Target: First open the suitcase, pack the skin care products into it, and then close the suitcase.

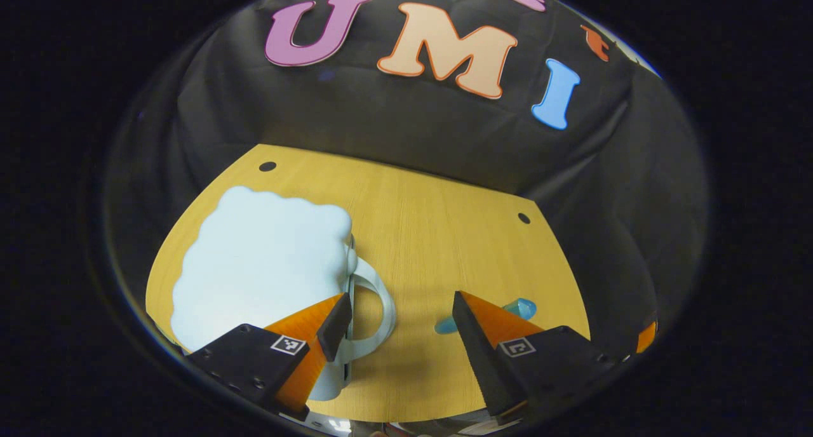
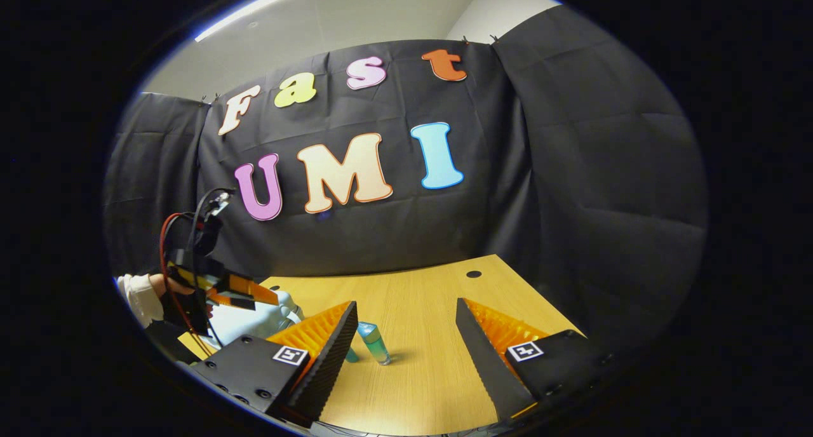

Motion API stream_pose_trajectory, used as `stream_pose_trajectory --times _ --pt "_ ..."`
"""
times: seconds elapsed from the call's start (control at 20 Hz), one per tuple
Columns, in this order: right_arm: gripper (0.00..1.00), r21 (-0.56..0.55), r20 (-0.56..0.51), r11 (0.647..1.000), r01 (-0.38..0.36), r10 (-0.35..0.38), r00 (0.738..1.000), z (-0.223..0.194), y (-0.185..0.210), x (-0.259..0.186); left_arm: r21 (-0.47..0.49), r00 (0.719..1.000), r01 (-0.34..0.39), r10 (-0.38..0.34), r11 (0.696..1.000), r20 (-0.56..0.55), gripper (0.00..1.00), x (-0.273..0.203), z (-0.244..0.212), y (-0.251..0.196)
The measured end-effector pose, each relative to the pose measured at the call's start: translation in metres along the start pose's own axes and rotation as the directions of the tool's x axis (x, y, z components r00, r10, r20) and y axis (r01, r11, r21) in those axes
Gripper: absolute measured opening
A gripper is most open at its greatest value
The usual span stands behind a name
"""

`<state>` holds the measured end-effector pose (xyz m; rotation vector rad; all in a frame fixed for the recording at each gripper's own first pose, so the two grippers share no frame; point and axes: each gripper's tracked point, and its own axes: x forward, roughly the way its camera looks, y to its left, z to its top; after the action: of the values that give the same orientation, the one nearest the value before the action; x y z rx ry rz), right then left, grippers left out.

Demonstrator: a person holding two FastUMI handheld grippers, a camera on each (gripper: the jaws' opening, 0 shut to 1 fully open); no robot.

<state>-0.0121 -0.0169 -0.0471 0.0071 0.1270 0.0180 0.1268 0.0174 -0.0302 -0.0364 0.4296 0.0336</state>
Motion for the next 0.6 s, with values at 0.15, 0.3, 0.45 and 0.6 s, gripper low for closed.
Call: stream_pose_trajectory --times 0.15,0.3,0.45,0.6 --pt "0.98 0.008 -0.030 1.000 -0.009 0.009 1.000 -0.011 0.000 -0.002 -0.031 0.996 -0.009 0.006 0.999 -0.090 0.91 0.023 -0.003 0.002" --pt "0.98 0.026 -0.045 1.000 -0.013 0.015 0.999 -0.016 0.000 -0.003 -0.040 0.979 -0.041 0.032 0.998 -0.201 0.91 0.046 -0.016 0.008" --pt "0.98 0.047 -0.062 0.999 -0.012 0.015 0.998 -0.023 -0.001 -0.002 -0.043 0.957 -0.084 0.069 0.995 -0.283 0.89 0.065 -0.026 0.014" --pt "0.98 0.065 -0.073 0.998 -0.009 0.014 0.997 -0.025 -0.002 -0.003 -0.048 0.931 -0.112 0.088 0.993 -0.355 0.85 0.082 -0.039 0.015"
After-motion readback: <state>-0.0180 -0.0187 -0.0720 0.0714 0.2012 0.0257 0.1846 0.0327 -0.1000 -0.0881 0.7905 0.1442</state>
